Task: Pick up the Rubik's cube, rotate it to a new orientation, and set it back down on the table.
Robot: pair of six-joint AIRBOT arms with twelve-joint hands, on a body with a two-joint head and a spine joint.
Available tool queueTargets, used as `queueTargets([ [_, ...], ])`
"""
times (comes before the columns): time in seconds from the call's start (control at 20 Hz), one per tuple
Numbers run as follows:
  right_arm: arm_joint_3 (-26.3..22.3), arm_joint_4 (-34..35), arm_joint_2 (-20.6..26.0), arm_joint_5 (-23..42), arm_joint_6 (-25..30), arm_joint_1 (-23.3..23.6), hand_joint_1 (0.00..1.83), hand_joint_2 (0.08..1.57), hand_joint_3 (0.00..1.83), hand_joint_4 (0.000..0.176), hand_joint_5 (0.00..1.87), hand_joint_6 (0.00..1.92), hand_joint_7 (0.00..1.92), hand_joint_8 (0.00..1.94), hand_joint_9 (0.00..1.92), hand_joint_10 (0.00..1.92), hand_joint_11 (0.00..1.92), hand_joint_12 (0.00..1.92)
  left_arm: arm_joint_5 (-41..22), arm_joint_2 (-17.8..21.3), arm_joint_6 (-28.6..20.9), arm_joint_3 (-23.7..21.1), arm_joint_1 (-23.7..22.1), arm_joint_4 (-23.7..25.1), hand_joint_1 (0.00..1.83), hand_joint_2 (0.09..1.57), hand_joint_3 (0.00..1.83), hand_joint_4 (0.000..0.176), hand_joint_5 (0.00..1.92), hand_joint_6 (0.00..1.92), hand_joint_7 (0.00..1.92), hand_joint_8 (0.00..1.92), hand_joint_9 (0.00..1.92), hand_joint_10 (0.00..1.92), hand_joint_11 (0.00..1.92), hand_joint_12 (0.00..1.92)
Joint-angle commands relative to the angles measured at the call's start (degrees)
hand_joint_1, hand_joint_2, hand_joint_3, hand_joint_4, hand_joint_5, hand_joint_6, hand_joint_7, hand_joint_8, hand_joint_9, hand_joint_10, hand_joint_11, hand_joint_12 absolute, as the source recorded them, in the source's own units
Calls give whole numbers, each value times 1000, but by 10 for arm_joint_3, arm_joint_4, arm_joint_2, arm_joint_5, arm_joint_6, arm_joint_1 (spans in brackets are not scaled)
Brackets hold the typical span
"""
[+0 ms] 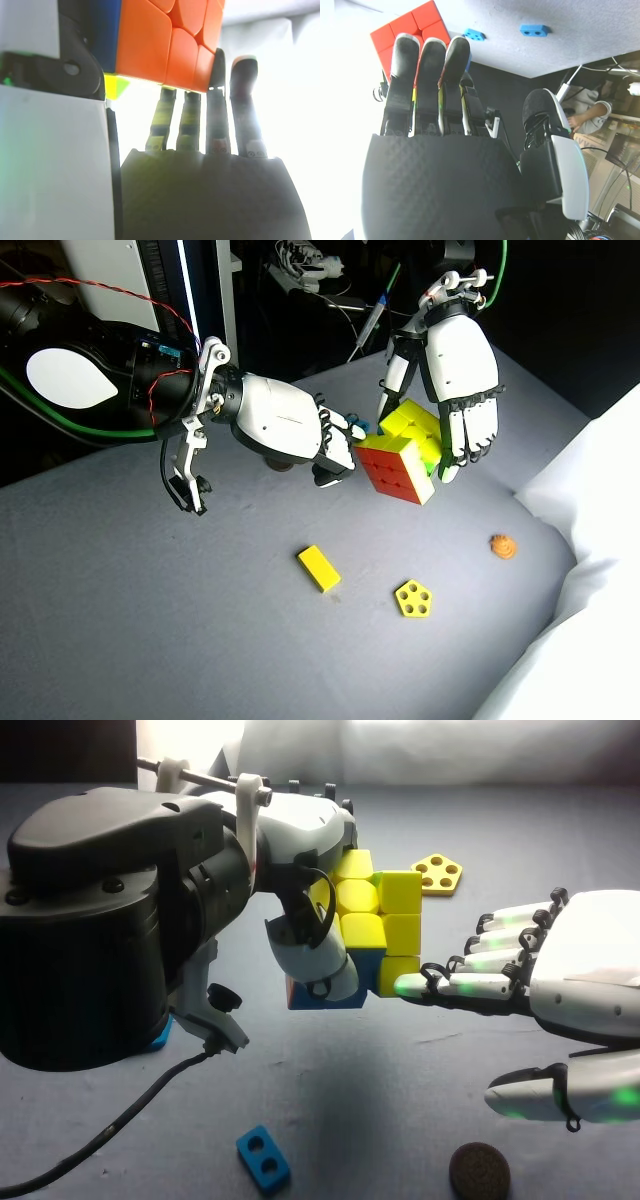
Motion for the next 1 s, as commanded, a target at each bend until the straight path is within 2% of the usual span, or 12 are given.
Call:
queueTargets([
  [0.0, 0, 12, -2, 55, -5, 2, 27, 1296, 1, 0, 109, 10, 249, 1393, 277, 1898, 253, 1921, 18, 3, -12, -4, -11, 41, 1036, 1344, 0, 0, 587, 1597, 235, 1913, 233, 1921, 211, 1921],
  [0.05, 1, 16, -3, 57, -5, 2, 39, 1293, 0, 0, 129, 17, 260, 1381, 287, 1873, 258, 1921, 18, 3, -12, -3, -11, 41, 1041, 1379, 18, 0, 564, 1608, 402, 1889, 268, 1921, 252, 1921],
  [0.1, 2, 18, -5, 57, -6, 2, 30, 1292, 0, 0, 125, 15, 267, 1371, 291, 1863, 286, 1921, 17, 3, -12, -3, -12, 41, 1042, 1390, 19, 0, 556, 1602, 434, 1898, 263, 1921, 254, 1921],
  [0.25, 5, 19, -10, 55, -10, 0, 30, 1296, 0, 0, 117, 11, 269, 1362, 278, 1859, 249, 1921, 17, 3, -12, -3, -12, 41, 1037, 1397, 13, 0, 550, 1630, 436, 1882, 256, 1921, 246, 1921],
  [0.3, 6, 19, -11, 55, -10, -1, 8, 1304, 3, 0, 108, 5, 204, 1451, 195, 1919, 120, 1921, 17, 3, -12, -3, -13, 41, 1016, 1413, 12, 0, 522, 1676, 423, 1896, 264, 1921, 268, 1921],
  [0.35, 7, 19, -12, 54, -11, -3, 10, 1302, 2, 0, 106, 4, 209, 1457, 184, 1921, 72, 1921, 16, 3, -12, -2, -13, 41, 1011, 1416, 11, 4, 513, 1693, 424, 1889, 272, 1921, 264, 1921],
  [0.55, 10, 21, -18, 47, -13, -7, 32, 1300, 0, 0, 137, 15, 247, 1419, 182, 1921, 105, 1921, 16, 3, -12, -1, -14, 41, 1038, 1402, 0, 0, 549, 1625, 440, 1877, 252, 1921, 226, 1921],
  [0.6, 12, 23, -19, 47, -13, -6, 84, 1290, 0, 0, 138, 15, 233, 1405, 195, 1918, 179, 1921, 16, 3, -12, -1, -15, 41, 1032, 1343, 0, 0, 577, 1609, 190, 1919, 268, 1921, 247, 1921],
  [0.65, 13, 24, -19, 47, -14, -6, 84, 1290, 0, 0, 138, 15, 233, 1405, 195, 1918, 179, 1921, 16, 3, -12, -1, -15, 41, 1032, 1343, 0, 0, 577, 1609, 190, 1919, 268, 1921, 247, 1921],
  [0.7, 14, 26, -20, 47, -14, -6, 55, 1301, 1, 0, 116, 4, 203, 1417, 184, 1920, 150, 1921, 16, 3, -12, -1, -15, 41, 1050, 1377, 10, 0, 575, 1592, 388, 1901, 272, 1921, 251, 1921],
  [0.95, 17, 30, -23, 47, -15, -5, 68, 1279, 0, 0, 147, 15, 241, 1397, 235, 1897, 214, 1921, 16, 3, -12, -1, -16, 41, 1045, 1396, 3, 0, 558, 1603, 445, 1887, 278, 1921, 264, 1921],
])
